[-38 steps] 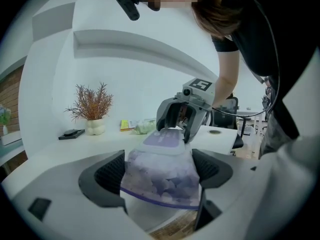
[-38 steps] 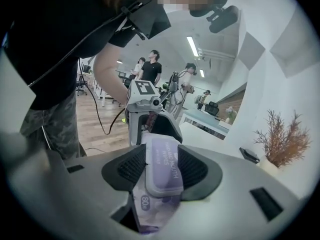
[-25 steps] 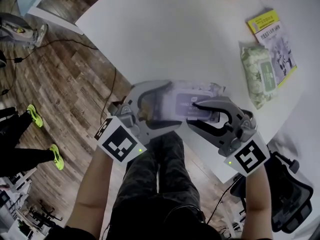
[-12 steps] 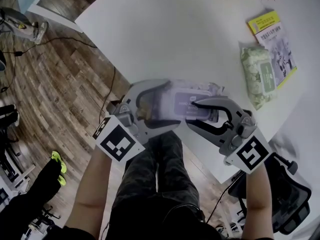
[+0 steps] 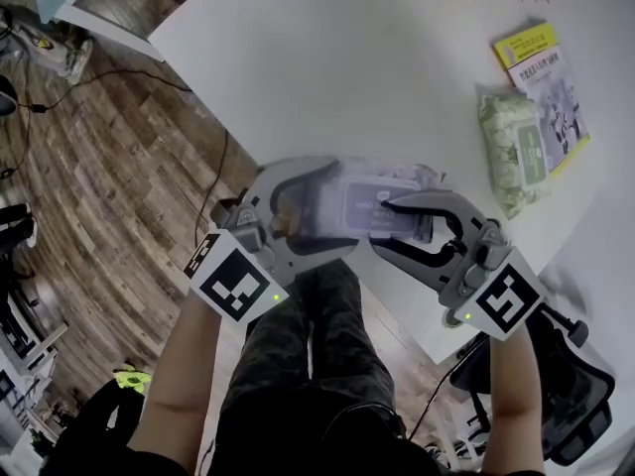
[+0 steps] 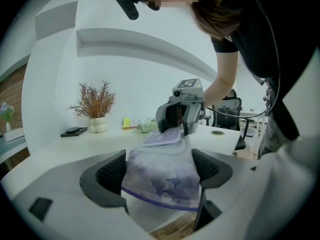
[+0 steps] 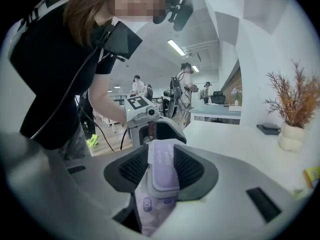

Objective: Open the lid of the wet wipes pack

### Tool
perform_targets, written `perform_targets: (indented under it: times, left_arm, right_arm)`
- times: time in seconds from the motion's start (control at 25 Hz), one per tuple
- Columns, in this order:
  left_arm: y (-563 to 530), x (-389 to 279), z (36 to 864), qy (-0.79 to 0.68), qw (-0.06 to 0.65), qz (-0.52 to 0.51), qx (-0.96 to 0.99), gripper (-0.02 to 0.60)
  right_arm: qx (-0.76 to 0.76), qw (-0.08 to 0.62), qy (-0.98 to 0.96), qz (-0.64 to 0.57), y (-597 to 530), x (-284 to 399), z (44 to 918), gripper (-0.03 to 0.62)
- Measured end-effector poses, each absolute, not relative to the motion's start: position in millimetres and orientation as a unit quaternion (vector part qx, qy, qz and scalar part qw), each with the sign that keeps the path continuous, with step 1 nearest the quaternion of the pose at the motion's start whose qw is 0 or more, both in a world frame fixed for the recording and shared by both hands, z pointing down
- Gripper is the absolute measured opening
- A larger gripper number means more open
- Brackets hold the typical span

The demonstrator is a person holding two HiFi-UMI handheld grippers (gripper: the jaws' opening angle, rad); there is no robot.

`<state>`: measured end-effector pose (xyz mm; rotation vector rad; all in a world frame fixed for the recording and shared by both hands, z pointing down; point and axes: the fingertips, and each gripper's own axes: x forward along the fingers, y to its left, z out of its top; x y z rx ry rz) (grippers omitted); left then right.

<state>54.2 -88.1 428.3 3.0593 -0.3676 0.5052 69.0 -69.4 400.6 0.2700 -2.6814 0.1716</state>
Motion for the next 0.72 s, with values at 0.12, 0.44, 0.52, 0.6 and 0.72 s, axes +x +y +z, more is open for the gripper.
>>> perform_targets:
  times: [0.12,0.44,0.52,0.6,0.72]
  left_arm:
    - [-88,54,429,-0.117,0.011,0.162,0.98,0.417]
    - [-87,48,424,-0.121,0.017,0.172,0.977,0.417]
    - [-85,44,420,-0.122,0.03,0.166,0.978,0.417]
    - [-83,38,416,-0.117,0.044,0.159,0.979,0.416]
    - [-81,29,414,-0.114,0.062,0.151,0.98,0.375]
  right_arm:
    - [0.098,0.217,-0.969,0.06,-70,68,400,0.17]
    - [0.111,0.225,-0.966,0.061,-70,67,396,0.17]
    - [0.116,0.223,-0.966,0.065,-70,67,393,0.169]
    - [0.119,0.223,-0.965,0.067,-70,67,391,0.158]
    - [0.12,0.225,-0.965,0.067,-69,67,390,0.149]
